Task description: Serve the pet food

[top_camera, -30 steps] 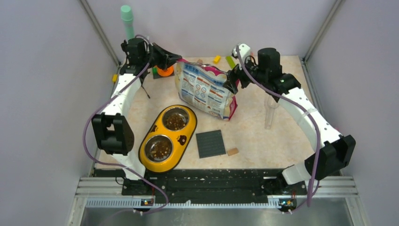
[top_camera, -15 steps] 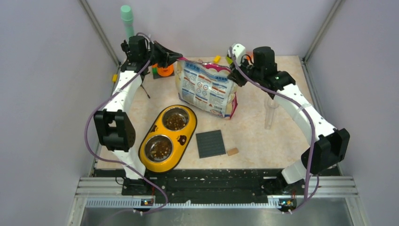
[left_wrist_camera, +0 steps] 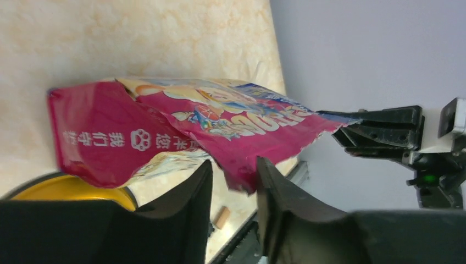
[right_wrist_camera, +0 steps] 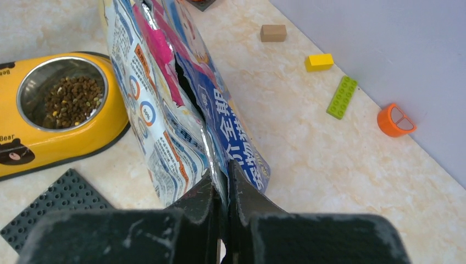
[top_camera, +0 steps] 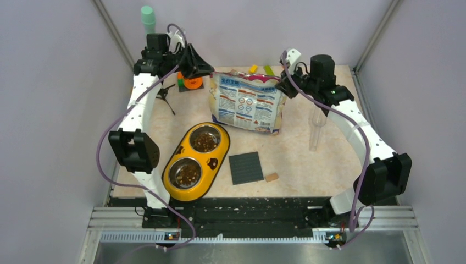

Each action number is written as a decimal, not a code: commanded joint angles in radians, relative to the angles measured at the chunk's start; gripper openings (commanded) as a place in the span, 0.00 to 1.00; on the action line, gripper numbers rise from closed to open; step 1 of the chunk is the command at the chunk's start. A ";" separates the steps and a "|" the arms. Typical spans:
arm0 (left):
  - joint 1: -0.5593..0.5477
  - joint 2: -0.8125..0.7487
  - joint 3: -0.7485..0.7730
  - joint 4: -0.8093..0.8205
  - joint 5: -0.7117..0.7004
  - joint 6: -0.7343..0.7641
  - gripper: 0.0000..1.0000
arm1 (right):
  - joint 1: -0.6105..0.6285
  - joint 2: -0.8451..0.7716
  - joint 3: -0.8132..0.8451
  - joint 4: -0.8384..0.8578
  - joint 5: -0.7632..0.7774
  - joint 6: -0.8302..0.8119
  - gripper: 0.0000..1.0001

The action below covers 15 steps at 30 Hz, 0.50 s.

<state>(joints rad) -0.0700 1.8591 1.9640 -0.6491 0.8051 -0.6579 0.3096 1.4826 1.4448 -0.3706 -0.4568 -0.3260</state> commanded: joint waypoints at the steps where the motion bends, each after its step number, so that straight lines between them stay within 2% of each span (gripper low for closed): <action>1: 0.007 -0.116 0.087 -0.141 -0.008 0.391 0.49 | -0.056 -0.111 -0.008 0.165 -0.022 -0.053 0.00; 2: -0.003 -0.135 0.079 -0.151 -0.030 0.435 0.55 | -0.059 -0.109 -0.007 0.153 -0.035 -0.057 0.00; 4: -0.024 -0.173 0.065 -0.151 -0.073 0.511 0.61 | -0.064 -0.107 0.002 0.129 -0.057 -0.069 0.00; 8: -0.111 -0.233 0.052 -0.105 -0.165 0.678 0.63 | -0.072 -0.111 0.002 0.107 -0.144 -0.103 0.00; 12: -0.241 -0.222 0.077 -0.056 -0.253 0.889 0.64 | -0.077 -0.121 -0.014 0.116 -0.190 -0.107 0.00; 15: -0.303 -0.218 0.040 0.037 -0.309 1.027 0.64 | -0.079 -0.120 -0.022 0.095 -0.258 -0.127 0.00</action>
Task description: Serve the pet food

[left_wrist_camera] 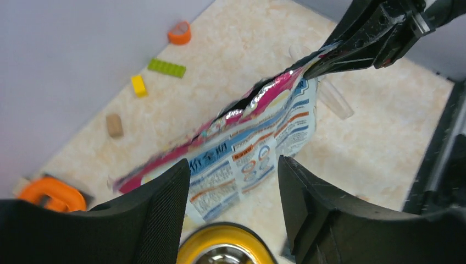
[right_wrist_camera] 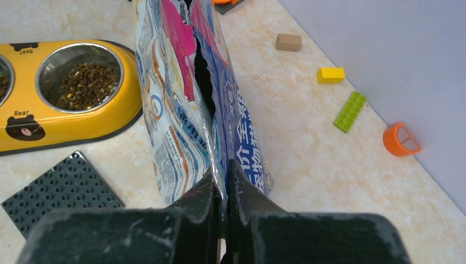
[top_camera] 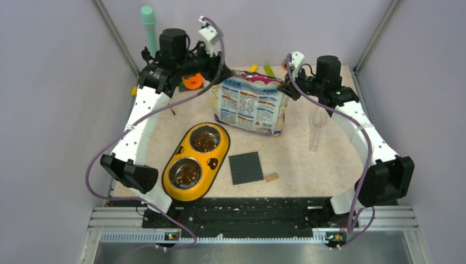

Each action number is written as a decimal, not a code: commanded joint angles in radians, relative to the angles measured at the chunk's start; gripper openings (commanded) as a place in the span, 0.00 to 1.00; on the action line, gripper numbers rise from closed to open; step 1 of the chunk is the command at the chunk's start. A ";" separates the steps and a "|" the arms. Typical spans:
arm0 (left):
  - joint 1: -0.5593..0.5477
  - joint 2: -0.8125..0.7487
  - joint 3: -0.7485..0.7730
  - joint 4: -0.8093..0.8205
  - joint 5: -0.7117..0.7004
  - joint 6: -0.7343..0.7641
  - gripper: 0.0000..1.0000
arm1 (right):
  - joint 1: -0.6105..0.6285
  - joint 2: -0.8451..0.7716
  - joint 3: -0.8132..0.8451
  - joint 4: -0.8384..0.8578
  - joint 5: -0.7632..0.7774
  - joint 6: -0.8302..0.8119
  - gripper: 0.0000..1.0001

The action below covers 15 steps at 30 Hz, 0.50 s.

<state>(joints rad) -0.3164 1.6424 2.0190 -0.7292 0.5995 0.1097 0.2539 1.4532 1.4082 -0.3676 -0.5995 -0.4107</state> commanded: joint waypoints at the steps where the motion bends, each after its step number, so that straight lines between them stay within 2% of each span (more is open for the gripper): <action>1: -0.067 0.000 -0.023 0.144 -0.104 0.295 0.65 | -0.024 -0.090 0.012 0.092 -0.119 -0.037 0.00; 3: -0.074 0.013 -0.026 0.141 -0.071 0.363 0.70 | -0.023 -0.099 0.003 0.098 -0.119 -0.026 0.00; 6: -0.075 0.043 0.012 0.016 0.031 0.518 0.79 | -0.024 -0.108 -0.002 0.091 -0.125 -0.023 0.00; 8: -0.074 0.054 0.005 -0.005 0.069 0.585 0.83 | -0.023 -0.108 0.005 0.070 -0.133 -0.028 0.00; 12: -0.076 0.094 -0.008 0.016 0.067 0.630 0.89 | -0.023 -0.109 -0.005 0.065 -0.156 -0.023 0.00; 15: -0.078 0.135 0.024 -0.013 0.095 0.649 0.89 | -0.024 -0.107 -0.007 0.054 -0.169 -0.028 0.00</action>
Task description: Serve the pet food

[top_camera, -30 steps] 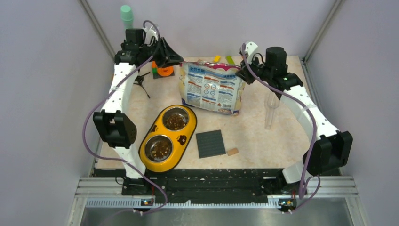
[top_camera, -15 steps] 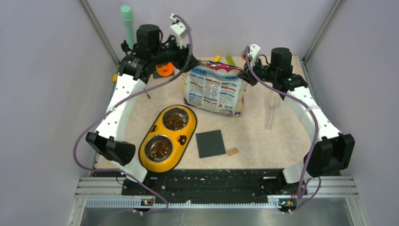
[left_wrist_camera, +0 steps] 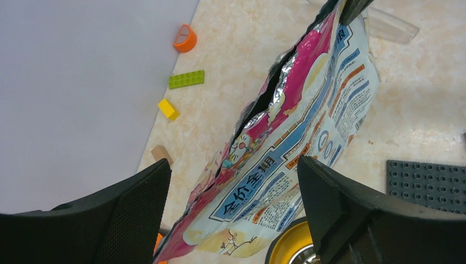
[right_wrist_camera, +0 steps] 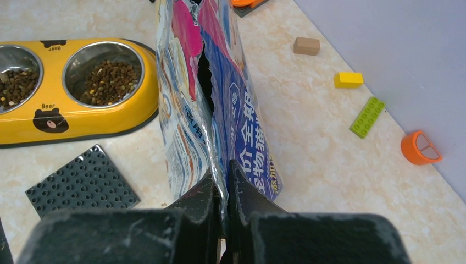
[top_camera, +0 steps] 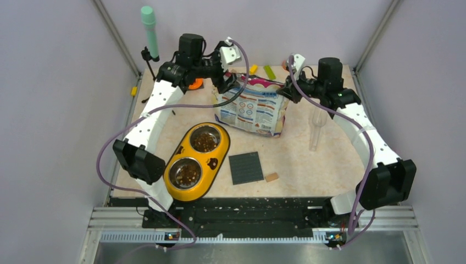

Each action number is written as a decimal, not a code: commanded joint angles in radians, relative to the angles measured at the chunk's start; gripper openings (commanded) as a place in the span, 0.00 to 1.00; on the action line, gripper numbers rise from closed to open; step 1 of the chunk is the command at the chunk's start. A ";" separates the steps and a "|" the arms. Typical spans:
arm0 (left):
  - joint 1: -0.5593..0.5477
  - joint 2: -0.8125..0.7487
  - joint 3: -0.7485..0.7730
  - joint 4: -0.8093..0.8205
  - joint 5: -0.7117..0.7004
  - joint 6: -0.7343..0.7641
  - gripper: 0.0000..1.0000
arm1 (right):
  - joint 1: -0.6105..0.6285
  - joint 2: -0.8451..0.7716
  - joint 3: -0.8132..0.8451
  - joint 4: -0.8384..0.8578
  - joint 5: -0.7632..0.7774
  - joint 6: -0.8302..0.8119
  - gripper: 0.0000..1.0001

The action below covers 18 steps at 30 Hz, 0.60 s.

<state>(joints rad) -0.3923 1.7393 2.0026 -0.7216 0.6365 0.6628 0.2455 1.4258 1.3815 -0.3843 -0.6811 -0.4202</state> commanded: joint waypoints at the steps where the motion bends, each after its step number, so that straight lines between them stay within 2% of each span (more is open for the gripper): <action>1: -0.002 0.047 0.038 -0.024 0.073 0.101 0.89 | -0.015 -0.078 0.021 0.064 -0.091 -0.023 0.00; 8: -0.002 0.076 -0.054 0.068 0.076 0.090 0.87 | -0.021 -0.061 0.052 0.007 -0.106 -0.064 0.00; 11: -0.005 0.076 -0.074 0.081 0.051 0.067 0.79 | -0.037 -0.063 0.056 0.030 -0.097 -0.050 0.00; 13: -0.005 0.069 -0.080 0.063 0.040 0.063 0.60 | -0.059 -0.069 0.052 0.069 -0.100 -0.027 0.00; 14: -0.005 0.064 -0.084 0.049 0.044 0.062 0.39 | -0.071 -0.071 0.052 0.085 -0.106 -0.022 0.00; 15: -0.005 0.058 -0.087 0.040 0.047 0.061 0.12 | -0.081 -0.072 0.053 0.101 -0.107 -0.015 0.00; 16: -0.005 0.050 -0.090 0.034 0.047 0.051 0.00 | -0.092 -0.072 0.055 0.113 -0.112 -0.013 0.00; 18: -0.005 0.036 -0.090 0.023 0.034 0.026 0.00 | -0.111 -0.068 0.071 0.131 -0.132 -0.001 0.00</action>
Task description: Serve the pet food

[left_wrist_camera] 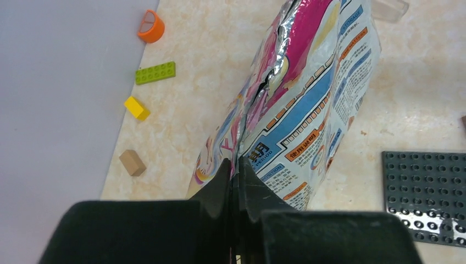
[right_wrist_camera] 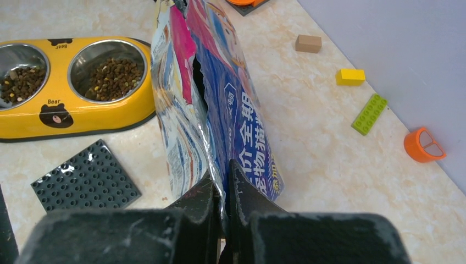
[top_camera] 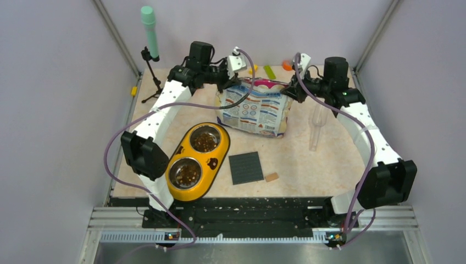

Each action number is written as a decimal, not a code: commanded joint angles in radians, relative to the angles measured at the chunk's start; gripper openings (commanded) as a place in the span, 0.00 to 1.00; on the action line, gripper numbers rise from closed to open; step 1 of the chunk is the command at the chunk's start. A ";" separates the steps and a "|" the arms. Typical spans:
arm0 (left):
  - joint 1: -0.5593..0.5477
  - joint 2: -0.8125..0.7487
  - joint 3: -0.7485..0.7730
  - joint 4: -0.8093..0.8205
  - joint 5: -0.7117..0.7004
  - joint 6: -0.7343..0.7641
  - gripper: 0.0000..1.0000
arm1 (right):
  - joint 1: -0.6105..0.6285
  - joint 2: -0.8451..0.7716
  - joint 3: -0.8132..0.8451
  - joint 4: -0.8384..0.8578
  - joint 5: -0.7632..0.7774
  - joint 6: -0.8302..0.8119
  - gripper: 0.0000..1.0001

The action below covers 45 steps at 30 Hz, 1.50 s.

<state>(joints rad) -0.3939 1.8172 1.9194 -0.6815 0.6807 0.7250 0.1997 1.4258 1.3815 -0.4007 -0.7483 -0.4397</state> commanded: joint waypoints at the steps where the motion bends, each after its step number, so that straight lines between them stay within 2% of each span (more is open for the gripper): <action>1: -0.003 -0.047 -0.001 -0.022 -0.024 -0.060 0.00 | -0.071 -0.062 0.083 0.147 -0.079 0.023 0.00; 7: 0.001 -0.074 0.060 -0.043 -0.041 -0.229 0.00 | -0.074 -0.035 0.117 0.050 -0.072 -0.039 0.00; 8: 0.000 -0.083 0.053 -0.026 -0.045 -0.279 0.00 | -0.073 -0.038 0.112 0.038 -0.065 -0.056 0.07; 9: 0.000 -0.096 0.042 -0.007 -0.040 -0.310 0.00 | -0.068 -0.043 0.109 0.026 -0.059 -0.071 0.30; 10: 0.000 -0.105 0.030 0.005 -0.032 -0.330 0.00 | -0.054 -0.046 0.112 0.007 -0.050 -0.104 0.46; 11: 0.000 -0.113 0.016 0.021 -0.026 -0.348 0.00 | -0.032 -0.045 0.122 -0.018 -0.029 -0.134 0.55; 12: 0.000 -0.121 0.005 0.037 -0.021 -0.363 0.00 | 0.001 -0.040 0.137 -0.045 0.000 -0.166 0.60; 16: 0.000 -0.148 -0.039 0.092 -0.011 -0.391 0.00 | 0.122 0.032 0.237 -0.139 0.077 -0.247 0.68; 23: 0.000 -0.145 -0.030 0.106 -0.019 -0.417 0.00 | 0.203 0.156 0.361 -0.238 0.058 -0.231 0.72; 29: 0.001 -0.147 -0.031 0.115 0.002 -0.429 0.00 | 0.249 0.172 0.338 -0.254 0.108 -0.244 0.71; 30: 0.001 -0.150 -0.032 0.115 0.009 -0.428 0.00 | 0.250 0.170 0.329 -0.242 0.128 -0.244 0.70; 31: 0.001 -0.154 -0.032 0.114 0.016 -0.426 0.00 | 0.251 0.169 0.323 -0.223 0.148 -0.240 0.65; 32: 0.003 -0.157 -0.032 0.113 0.021 -0.423 0.00 | 0.251 0.167 0.319 -0.206 0.164 -0.234 0.46; 33: 0.004 -0.164 -0.034 0.112 0.027 -0.421 0.00 | 0.250 0.165 0.316 -0.185 0.185 -0.229 0.15; 34: 0.006 -0.170 -0.033 0.110 0.032 -0.419 0.00 | 0.251 0.158 0.312 -0.155 0.218 -0.207 0.00; 36: 0.016 -0.185 -0.032 0.093 0.039 -0.406 0.00 | 0.250 0.138 0.298 -0.095 0.298 -0.171 0.00; 39: 0.035 -0.218 -0.038 0.045 0.036 -0.371 0.00 | 0.246 0.099 0.276 -0.049 0.347 -0.200 0.00; 45: 0.040 -0.258 -0.063 -0.094 -0.038 -0.246 0.00 | 0.225 0.059 0.298 -0.030 0.279 -0.177 0.00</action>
<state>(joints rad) -0.3916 1.7149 1.8324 -0.7094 0.6628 0.4084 0.4644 1.5715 1.6482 -0.5632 -0.5304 -0.6201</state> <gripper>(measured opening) 0.013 0.016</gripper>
